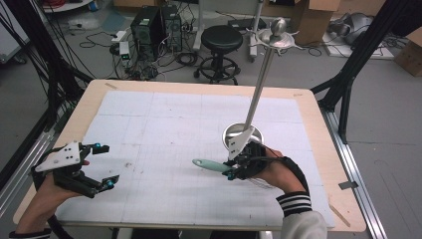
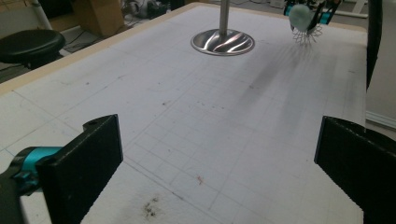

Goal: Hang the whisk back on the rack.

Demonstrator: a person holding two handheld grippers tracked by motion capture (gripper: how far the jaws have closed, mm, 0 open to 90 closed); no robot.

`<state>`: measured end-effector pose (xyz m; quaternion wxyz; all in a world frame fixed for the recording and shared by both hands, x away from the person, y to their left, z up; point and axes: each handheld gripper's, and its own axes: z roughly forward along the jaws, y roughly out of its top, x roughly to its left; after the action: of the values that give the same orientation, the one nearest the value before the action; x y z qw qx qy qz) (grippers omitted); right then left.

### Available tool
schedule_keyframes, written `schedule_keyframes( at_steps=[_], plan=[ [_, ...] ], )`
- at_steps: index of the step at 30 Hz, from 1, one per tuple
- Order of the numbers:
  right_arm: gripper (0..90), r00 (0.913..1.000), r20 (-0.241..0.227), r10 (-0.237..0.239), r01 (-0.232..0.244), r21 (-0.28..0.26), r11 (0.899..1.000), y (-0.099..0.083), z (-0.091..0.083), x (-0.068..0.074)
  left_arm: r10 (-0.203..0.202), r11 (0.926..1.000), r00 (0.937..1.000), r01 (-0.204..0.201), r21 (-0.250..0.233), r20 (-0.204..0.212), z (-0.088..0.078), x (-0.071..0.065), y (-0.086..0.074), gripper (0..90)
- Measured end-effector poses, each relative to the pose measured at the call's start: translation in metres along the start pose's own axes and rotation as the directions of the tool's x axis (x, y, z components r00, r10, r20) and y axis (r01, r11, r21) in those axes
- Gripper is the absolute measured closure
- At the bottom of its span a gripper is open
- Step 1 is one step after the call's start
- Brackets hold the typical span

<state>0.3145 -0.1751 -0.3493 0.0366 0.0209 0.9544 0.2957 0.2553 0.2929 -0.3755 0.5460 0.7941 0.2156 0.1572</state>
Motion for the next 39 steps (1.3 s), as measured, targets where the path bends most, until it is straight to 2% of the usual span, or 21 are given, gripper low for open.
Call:
schedule_keyframes(
  at_steps=[9,16,25,33,39],
  plan=[
    [69.4,0.9992,0.039,0.010,-0.007,-0.074,0.997,-0.008,-0.028,-0.001,-0.002,1.0000,1.0000,0.002,-0.001,-0.001,0.000,0.000,0.000,1.7],
    [69.4,0.9976,0.063,0.028,-0.020,-0.134,0.991,-0.017,-0.048,0.001,-0.004,1.0000,1.0000,0.004,0.001,-0.001,0.001,0.000,0.000,1.7],
    [69.4,0.9917,0.095,0.087,-0.066,-0.206,0.976,-0.031,-0.078,0.003,-0.004,1.0000,1.0000,0.004,0.007,0.001,0.002,0.000,-0.002,1.7],
    [69.4,0.9833,0.125,0.132,-0.094,-0.268,0.959,-0.043,-0.107,0.003,-0.009,0.9999,1.0000,0.009,0.007,0.000,0.002,0.000,-0.002,1.7],
    [69.3,0.9767,0.144,0.159,-0.111,-0.295,0.949,-0.050,-0.127,0.003,-0.008,0.9999,1.0000,0.008,0.009,0.000,0.002,0.001,-0.002,1.7]
  ],
)
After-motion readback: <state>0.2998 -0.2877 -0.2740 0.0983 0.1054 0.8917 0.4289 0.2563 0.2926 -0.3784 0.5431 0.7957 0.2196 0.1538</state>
